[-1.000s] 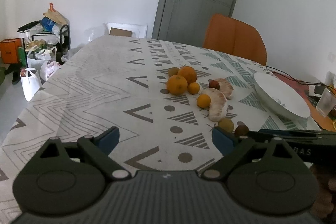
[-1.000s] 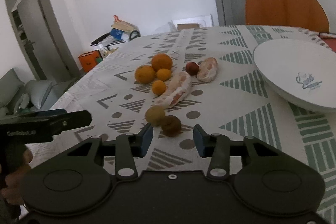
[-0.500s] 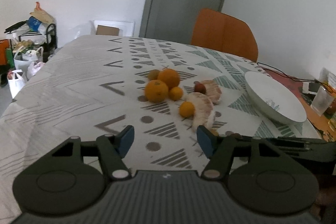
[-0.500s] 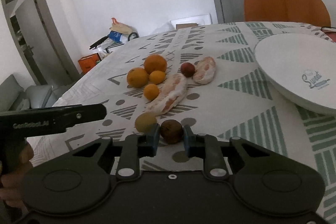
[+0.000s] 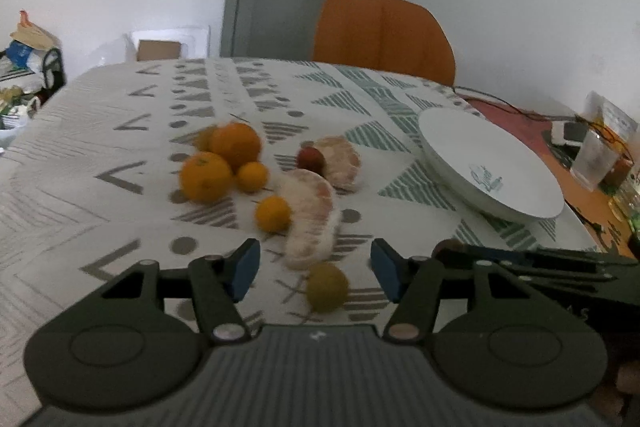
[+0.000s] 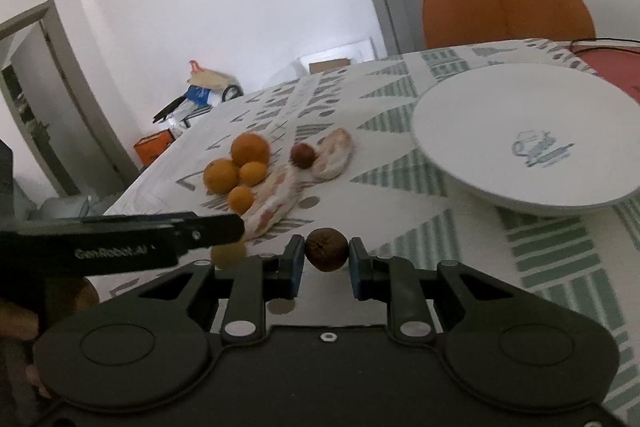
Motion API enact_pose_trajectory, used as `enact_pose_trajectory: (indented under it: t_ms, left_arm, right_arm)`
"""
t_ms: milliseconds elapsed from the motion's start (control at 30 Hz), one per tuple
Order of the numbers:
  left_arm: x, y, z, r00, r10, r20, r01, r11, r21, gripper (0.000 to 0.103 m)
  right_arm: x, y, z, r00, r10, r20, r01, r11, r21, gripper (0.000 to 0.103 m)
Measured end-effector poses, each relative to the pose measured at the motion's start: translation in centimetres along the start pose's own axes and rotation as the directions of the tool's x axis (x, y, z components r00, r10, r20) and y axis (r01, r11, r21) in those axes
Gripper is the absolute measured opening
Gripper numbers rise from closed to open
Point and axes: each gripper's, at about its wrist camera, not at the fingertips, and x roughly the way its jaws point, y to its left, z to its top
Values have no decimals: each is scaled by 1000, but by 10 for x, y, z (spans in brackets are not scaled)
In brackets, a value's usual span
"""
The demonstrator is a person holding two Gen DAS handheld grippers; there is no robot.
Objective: Organize fruits
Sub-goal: 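Grasp the peeled pink pomelo segment with the left gripper while the right gripper lifts the brown fruit, then carry both fruits over the white plate and open both grippers to release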
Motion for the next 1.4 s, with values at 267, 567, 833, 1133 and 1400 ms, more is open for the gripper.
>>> enact_pose_trajectory:
  t_ms: [267, 567, 833, 1133, 1400]
  left_arm:
    - [27, -14, 4, 998, 40, -49, -40, 999, 9, 58]
    - [45, -20, 17, 992, 120, -44, -120, 993, 16, 35]
    - [30, -21, 22, 994, 109, -9, -109, 994, 17, 33]
    - [1, -33, 29, 995, 81, 64, -83, 996, 36, 33]
    - [-13, -44, 34, 993, 53, 110, -59, 997, 55, 33]
  right_arm:
    - [-9, -18, -2, 1000, -18, 17, 18, 1000, 23, 22]
    - [-18, -36, 0, 998, -38, 40, 36, 998, 50, 22]
    - [-24, -40, 0, 998, -37, 56, 33, 998, 58, 22]
    - [-36, -37, 6, 995, -39, 93, 35, 998, 42, 22]
    - [-45, -41, 12, 989, -62, 132, 58, 998, 39, 22]
